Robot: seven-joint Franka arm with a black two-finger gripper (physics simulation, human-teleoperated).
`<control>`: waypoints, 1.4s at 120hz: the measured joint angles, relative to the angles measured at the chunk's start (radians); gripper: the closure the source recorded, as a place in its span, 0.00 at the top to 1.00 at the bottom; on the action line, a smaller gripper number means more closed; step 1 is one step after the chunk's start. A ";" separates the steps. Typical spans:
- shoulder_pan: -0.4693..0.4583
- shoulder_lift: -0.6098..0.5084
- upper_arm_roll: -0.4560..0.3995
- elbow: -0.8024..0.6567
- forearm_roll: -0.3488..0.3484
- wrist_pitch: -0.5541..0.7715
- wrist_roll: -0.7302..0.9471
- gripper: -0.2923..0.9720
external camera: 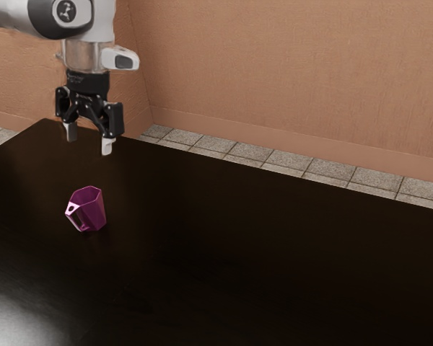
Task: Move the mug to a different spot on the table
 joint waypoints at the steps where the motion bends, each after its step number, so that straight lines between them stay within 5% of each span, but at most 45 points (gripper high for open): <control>1: -0.005 -0.002 -0.002 0.000 0.000 0.011 0.001 0.77; 33: -0.056 0.012 -0.003 -0.206 -0.019 0.318 -0.002 0.77; 66: -0.078 0.027 0.102 -0.472 -0.136 0.610 -0.077 0.77; 90: -0.065 0.028 0.238 -0.505 -0.112 0.692 -0.075 0.77; 128: 0.017 0.033 0.313 -0.552 -0.001 0.792 0.087 0.77; 150: -0.081 0.032 0.419 -0.600 -0.052 0.878 0.245 0.77; 168: -0.067 0.032 0.472 -0.621 -0.075 0.918 0.369 0.77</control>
